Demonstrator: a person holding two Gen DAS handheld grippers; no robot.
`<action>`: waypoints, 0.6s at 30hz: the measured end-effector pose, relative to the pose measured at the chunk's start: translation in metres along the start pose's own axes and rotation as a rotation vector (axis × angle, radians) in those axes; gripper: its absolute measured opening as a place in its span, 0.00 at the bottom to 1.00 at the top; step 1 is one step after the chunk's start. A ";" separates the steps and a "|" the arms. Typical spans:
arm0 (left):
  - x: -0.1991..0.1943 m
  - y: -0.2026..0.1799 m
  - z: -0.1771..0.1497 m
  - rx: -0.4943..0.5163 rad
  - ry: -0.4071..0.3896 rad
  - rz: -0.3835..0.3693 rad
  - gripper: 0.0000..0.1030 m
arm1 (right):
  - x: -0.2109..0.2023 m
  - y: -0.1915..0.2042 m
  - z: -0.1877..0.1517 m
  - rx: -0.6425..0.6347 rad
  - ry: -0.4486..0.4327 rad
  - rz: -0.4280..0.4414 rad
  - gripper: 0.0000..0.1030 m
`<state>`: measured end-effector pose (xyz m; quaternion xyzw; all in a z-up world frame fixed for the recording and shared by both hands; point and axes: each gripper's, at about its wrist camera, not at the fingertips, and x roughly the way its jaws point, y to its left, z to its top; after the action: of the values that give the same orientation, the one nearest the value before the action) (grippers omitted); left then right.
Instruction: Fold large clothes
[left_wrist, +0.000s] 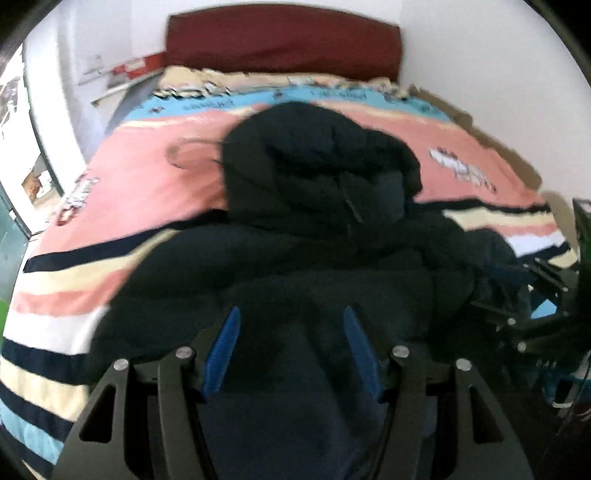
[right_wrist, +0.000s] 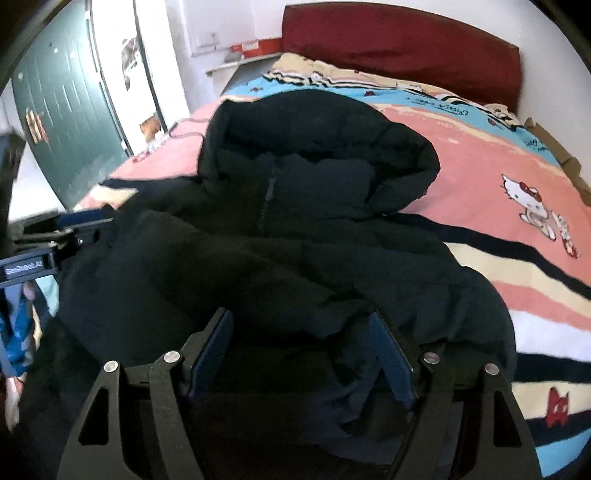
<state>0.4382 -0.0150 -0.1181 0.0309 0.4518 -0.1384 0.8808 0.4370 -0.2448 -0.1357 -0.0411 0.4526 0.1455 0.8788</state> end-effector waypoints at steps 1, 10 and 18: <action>0.015 -0.005 -0.001 0.002 0.035 -0.002 0.56 | 0.006 -0.002 -0.001 -0.006 0.015 -0.004 0.72; 0.064 -0.022 -0.028 0.061 0.054 0.057 0.60 | 0.055 -0.010 -0.023 -0.031 0.083 -0.047 0.74; 0.045 -0.024 -0.024 0.046 0.037 0.069 0.60 | 0.063 -0.009 -0.024 -0.067 0.116 -0.088 0.73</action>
<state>0.4377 -0.0431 -0.1669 0.0694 0.4633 -0.1177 0.8756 0.4550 -0.2443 -0.2014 -0.0986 0.4953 0.1193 0.8548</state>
